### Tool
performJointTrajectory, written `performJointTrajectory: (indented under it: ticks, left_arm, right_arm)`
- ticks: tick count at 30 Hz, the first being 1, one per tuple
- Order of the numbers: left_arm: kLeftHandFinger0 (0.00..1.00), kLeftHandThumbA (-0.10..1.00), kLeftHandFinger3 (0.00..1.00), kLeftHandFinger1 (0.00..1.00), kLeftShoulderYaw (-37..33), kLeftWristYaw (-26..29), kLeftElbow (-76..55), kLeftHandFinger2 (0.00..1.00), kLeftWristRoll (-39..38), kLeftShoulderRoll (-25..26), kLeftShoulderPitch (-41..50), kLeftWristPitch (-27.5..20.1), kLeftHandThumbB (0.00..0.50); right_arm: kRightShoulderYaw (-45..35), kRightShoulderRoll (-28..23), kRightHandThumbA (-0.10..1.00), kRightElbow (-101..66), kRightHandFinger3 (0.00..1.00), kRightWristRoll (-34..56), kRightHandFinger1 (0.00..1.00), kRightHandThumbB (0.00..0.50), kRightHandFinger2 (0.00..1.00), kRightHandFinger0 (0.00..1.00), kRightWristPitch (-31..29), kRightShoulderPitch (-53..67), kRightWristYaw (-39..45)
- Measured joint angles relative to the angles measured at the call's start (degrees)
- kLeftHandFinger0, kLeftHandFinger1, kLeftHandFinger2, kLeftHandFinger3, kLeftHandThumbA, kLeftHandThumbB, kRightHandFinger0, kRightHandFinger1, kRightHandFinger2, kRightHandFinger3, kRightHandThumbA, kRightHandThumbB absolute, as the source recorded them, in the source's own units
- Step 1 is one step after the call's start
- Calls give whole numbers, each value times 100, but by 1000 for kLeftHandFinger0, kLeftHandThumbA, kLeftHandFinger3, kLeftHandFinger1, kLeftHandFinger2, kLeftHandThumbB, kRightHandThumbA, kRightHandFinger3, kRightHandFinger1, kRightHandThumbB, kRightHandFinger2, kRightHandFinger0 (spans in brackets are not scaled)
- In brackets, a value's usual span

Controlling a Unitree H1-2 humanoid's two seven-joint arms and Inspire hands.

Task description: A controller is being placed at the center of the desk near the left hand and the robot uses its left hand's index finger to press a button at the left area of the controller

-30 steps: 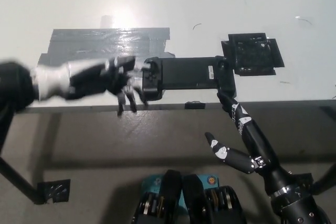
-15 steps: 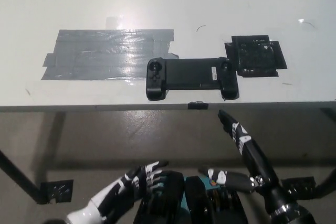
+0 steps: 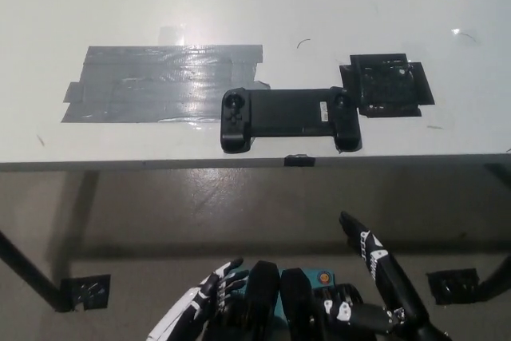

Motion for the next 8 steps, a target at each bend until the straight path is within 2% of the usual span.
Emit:
performJointTrajectory:
  ticks: [5, 8]
  left_arm:
    - [1000, 1000, 1000, 1000, 24, 399, 167, 1000, 290, -39, 66, -467, 282]
    - [1000, 1000, 1000, 1000, 25, 574, 189, 1000, 429, -65, 105, -678, 257]
  right_arm:
    - [0, 76, 1000, 10, 1000, 2, 1000, 230, 1000, 1000, -15, 124, -12]
    - [7, 153, 1000, -29, 1000, 4, 1000, 239, 1000, 1000, -14, 221, -17]
